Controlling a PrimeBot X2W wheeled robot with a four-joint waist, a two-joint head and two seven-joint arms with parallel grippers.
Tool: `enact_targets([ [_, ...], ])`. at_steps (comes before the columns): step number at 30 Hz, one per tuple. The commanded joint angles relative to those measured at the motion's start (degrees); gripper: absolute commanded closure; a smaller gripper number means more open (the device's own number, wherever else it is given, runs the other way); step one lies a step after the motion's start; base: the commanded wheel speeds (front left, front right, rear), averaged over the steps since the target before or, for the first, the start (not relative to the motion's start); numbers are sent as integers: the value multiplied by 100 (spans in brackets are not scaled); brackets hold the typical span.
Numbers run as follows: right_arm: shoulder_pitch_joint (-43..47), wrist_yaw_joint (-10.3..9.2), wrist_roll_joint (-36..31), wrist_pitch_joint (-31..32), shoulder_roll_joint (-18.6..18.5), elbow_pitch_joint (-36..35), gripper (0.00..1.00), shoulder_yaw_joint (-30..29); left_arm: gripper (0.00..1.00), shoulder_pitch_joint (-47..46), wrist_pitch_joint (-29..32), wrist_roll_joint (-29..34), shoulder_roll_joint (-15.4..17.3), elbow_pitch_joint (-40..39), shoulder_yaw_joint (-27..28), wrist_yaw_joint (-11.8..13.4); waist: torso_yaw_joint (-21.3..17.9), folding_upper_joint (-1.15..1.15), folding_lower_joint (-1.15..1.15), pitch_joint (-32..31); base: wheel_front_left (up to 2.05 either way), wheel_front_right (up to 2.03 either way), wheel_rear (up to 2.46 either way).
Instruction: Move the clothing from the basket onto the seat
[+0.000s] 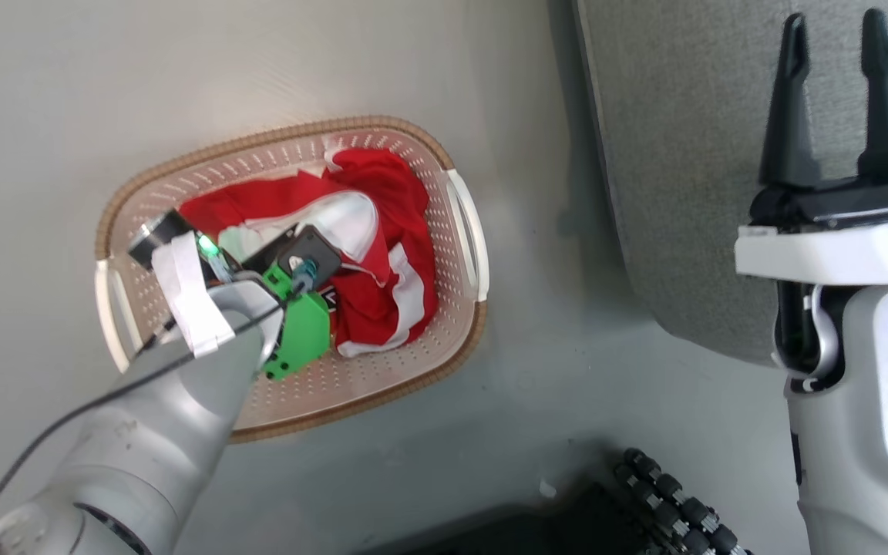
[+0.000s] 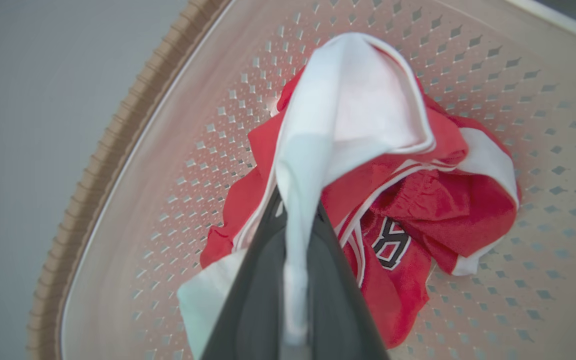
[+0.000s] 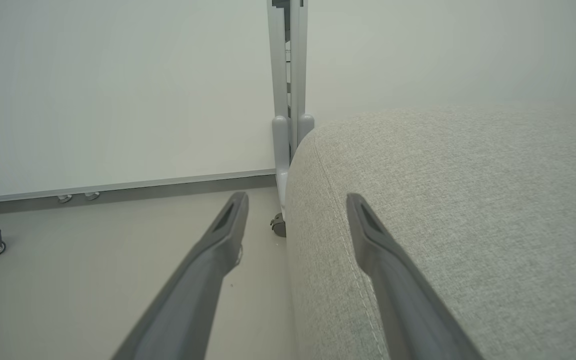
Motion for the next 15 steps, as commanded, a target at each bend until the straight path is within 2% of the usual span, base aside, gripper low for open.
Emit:
enact_targets([
  [1,146,0,-60,-19,-13,50,0,33,100,174,-89,-77,-45,-28,34,76,238,0,0,-588,0,0,0],
  [8,684,0,-231,-19,-16,253,0,144,100,925,-268,-508,-179,-394,349,279,605,0,0,-1672,0,0,0],
  [15,1288,0,-334,-19,-14,435,0,334,100,1829,-266,-881,-93,-1403,864,398,877,0,0,-2671,0,0,0],
])
